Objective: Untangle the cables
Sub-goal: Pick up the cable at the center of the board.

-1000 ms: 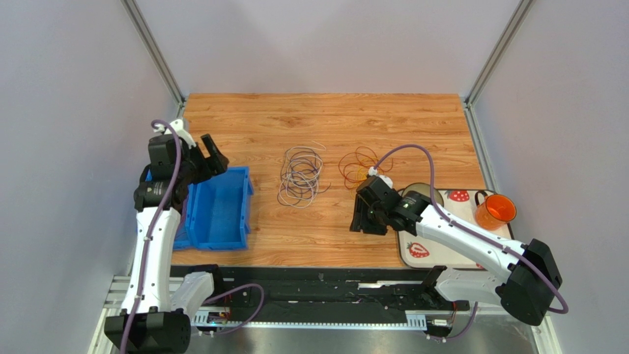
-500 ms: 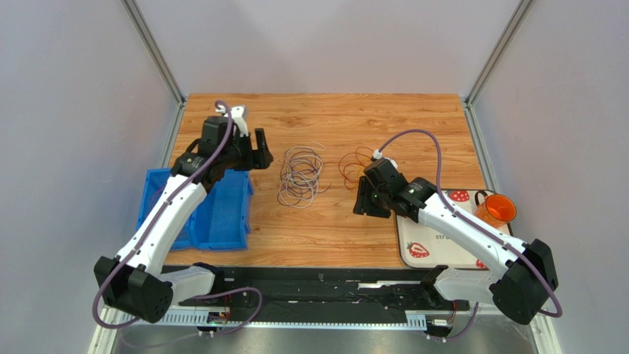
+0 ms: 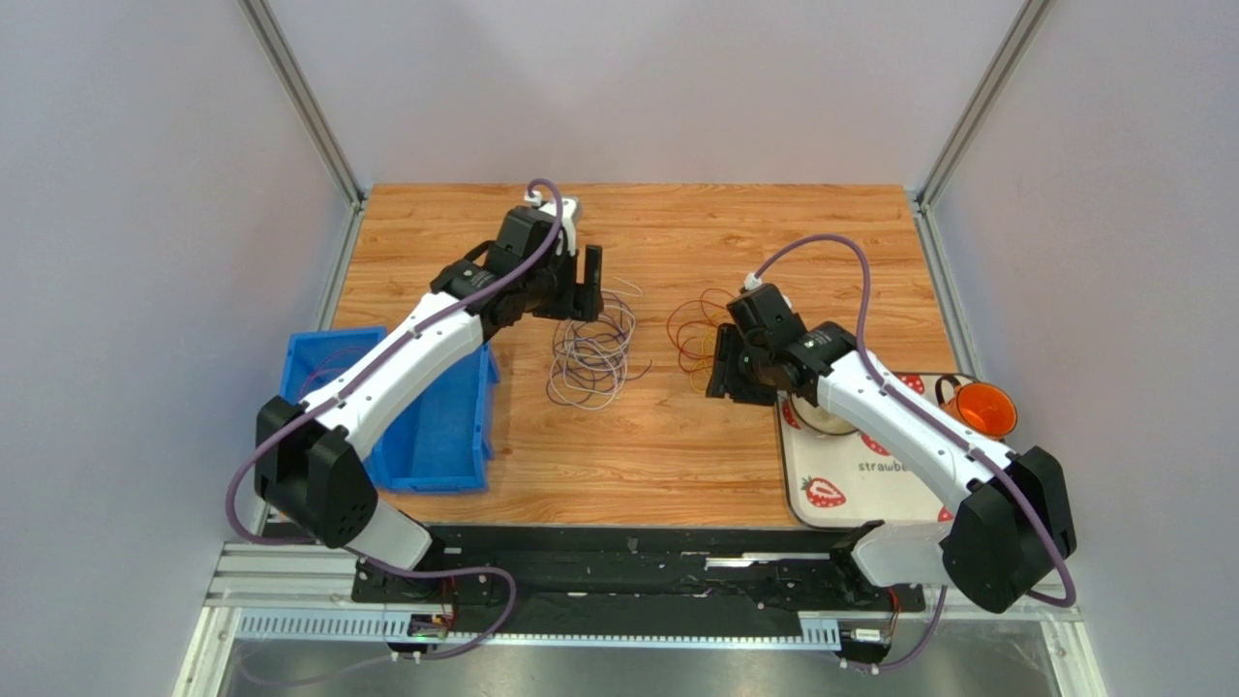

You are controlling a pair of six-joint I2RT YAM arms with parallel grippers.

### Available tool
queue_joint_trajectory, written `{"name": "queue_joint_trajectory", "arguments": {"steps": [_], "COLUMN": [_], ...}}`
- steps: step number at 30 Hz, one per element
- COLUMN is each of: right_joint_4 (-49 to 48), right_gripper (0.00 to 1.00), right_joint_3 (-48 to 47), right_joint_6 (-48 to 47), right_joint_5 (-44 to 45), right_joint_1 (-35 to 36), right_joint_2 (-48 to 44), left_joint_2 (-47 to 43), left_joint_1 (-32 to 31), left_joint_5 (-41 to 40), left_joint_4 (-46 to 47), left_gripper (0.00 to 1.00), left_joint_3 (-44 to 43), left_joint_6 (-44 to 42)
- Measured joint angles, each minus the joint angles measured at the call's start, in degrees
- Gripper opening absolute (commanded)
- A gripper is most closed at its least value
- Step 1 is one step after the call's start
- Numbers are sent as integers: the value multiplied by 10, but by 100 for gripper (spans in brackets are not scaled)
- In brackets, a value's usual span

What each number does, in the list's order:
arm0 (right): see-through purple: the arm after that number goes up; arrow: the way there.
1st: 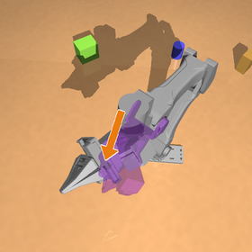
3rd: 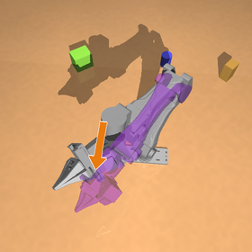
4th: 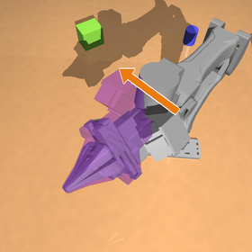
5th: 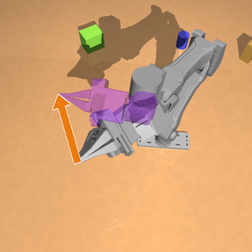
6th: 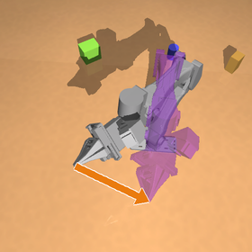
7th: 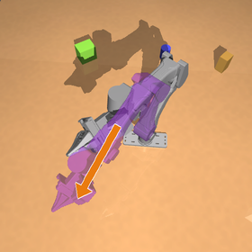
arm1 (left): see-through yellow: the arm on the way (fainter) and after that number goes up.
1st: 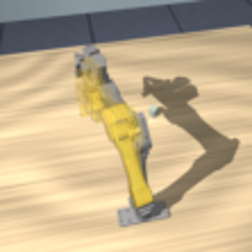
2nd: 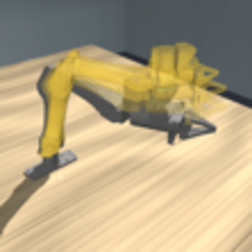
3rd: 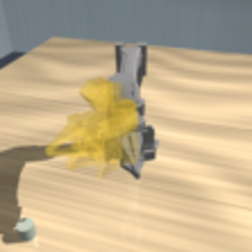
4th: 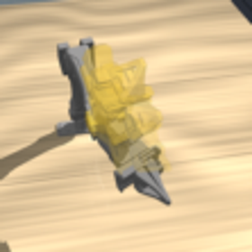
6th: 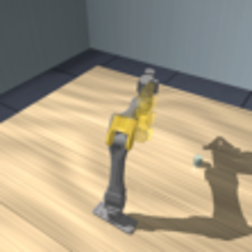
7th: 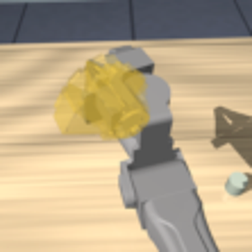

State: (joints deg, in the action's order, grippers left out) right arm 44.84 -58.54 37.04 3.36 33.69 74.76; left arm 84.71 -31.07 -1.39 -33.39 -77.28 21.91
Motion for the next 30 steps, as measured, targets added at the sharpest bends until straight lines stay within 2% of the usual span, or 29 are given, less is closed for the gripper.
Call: {"name": "queue_joint_trajectory", "arguments": {"steps": [9, 17, 21, 30], "right_joint_4": [0, -2, -2, -5], "right_gripper": [48, 48, 48, 48], "right_joint_3": [0, 17, 31, 54], "right_joint_6": [-7, -10, -12, -21], "right_joint_5": [-5, -9, -13, -23], "right_joint_1": [-47, -63, -70, -83], "right_joint_2": [6, 5, 1, -29], "left_joint_2": [104, 206, 260, 374], "left_joint_1": [-46, -89, -99, -105], "left_joint_5": [-1, 5, 5, 0], "left_joint_4": [13, 22, 25, 28], "left_gripper": [76, 75, 71, 71], "left_joint_3": [-43, -126, -163, -250], "left_joint_6": [-2, -12, -13, -39]}}
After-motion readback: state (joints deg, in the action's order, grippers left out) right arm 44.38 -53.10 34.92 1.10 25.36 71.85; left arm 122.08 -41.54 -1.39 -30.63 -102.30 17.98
